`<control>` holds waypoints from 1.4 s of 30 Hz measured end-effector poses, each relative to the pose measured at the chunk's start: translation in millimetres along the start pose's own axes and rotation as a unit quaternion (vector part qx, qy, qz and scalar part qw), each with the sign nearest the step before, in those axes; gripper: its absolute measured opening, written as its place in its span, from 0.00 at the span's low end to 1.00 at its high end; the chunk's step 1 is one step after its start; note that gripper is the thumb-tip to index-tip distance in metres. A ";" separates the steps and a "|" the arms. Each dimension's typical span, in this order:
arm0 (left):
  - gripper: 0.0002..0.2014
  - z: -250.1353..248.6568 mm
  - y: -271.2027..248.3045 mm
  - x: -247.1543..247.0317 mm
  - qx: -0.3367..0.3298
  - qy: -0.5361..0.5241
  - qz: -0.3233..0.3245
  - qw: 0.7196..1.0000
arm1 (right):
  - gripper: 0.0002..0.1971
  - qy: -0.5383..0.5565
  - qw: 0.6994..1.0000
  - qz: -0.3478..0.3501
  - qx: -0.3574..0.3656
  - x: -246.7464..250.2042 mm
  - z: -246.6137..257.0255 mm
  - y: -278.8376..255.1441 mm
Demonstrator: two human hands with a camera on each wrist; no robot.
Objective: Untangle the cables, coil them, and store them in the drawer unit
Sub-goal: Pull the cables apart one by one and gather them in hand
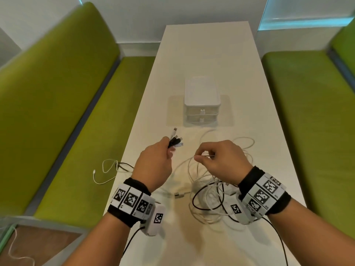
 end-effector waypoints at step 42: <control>0.07 -11.0 6.6 13.7 -0.006 0.050 -0.035 0.998 | 0.06 0.077 0.997 0.017 0.005 7.2 -17.7 -0.2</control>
Point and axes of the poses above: each hand's wrist, its own y-axis towards the middle knuckle, its own x-axis out of the back of the hand, z = x × y, the point moved 6 cm from there along y, towards the middle knuckle, and after that the axes turned 1 degree about -z, right-handed, at the moved point
